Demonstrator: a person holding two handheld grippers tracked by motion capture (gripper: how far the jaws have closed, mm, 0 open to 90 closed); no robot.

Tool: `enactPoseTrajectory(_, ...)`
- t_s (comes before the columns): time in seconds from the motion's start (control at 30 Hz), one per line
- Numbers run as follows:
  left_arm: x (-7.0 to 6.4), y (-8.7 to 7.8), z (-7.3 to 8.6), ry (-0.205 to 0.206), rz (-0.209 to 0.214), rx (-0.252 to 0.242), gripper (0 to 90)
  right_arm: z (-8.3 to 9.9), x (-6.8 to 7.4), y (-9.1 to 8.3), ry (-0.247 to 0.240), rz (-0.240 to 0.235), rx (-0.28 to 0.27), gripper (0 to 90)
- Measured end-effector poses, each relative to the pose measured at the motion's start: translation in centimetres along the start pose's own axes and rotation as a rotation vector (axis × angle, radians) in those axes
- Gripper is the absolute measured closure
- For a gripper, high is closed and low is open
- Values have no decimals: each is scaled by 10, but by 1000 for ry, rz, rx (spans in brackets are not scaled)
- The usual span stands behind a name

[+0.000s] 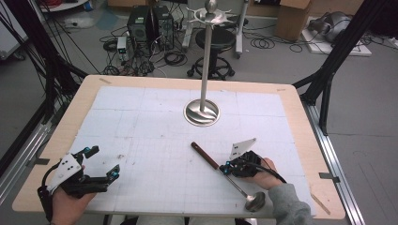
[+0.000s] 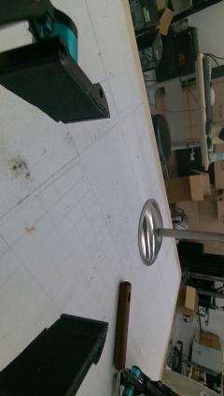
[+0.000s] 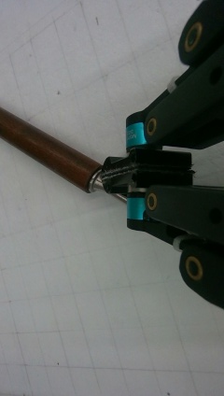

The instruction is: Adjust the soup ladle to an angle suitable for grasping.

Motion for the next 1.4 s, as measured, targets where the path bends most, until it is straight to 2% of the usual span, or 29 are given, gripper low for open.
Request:
enactPoseTrajectory(0.17, 0, 0, 0, 2, 1, 2, 18, -2, 3, 3, 2, -10, 6, 900)
enactPoseTrajectory(0.33, 0, 0, 0, 2, 0, 1, 18, -6, 9, 7, -28, -27, 19, 900)
enactPoseTrajectory(0.63, 0, 0, 0, 2, 0, -1, 18, -10, 15, 11, -57, -44, 34, 900)
enactPoseTrajectory(0.97, 0, -1, -1, 1, 0, -3, 18, -14, 26, 17, -98, -85, 51, 900)
enactPoseTrajectory(1.37, 0, -1, -1, 2, 0, -4, 18, -19, 35, 23, -121, -119, 77, 900)
enactPoseTrajectory(1.4, 0, -1, -1, 2, 0, -4, 18, -19, 35, 23, -135, -118, 79, 900)
Point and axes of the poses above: each handheld gripper's, and its own axes: y roughly forward along the jaws, z roughly out of its underside, x roughly to its left, the point moved 10 cm from there along y, roughly forward along the jaws, and after that the axes turned 10 degrees about -z, right-handed, at the moved point
